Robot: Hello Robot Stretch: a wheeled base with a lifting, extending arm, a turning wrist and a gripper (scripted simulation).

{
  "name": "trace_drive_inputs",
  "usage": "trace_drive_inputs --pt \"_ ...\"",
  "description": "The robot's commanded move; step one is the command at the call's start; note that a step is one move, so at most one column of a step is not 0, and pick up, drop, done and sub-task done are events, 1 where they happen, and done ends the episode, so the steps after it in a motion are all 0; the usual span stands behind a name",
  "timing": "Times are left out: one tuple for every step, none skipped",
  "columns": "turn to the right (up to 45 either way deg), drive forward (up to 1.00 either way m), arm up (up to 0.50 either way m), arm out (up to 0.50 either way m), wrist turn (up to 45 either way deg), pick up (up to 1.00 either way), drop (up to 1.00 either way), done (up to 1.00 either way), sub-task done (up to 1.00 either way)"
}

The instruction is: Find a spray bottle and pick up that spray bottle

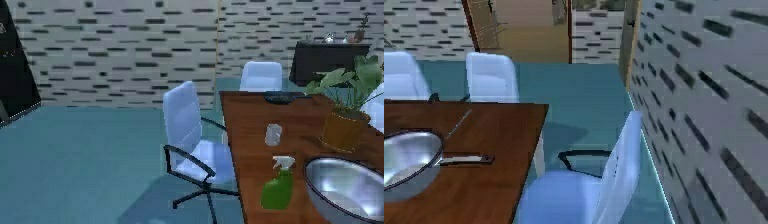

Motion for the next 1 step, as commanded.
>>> trace_drive_inputs --pt "-45.0 0.0 0.0 0.0 0.0 0.0 0.0 0.0 0.0"
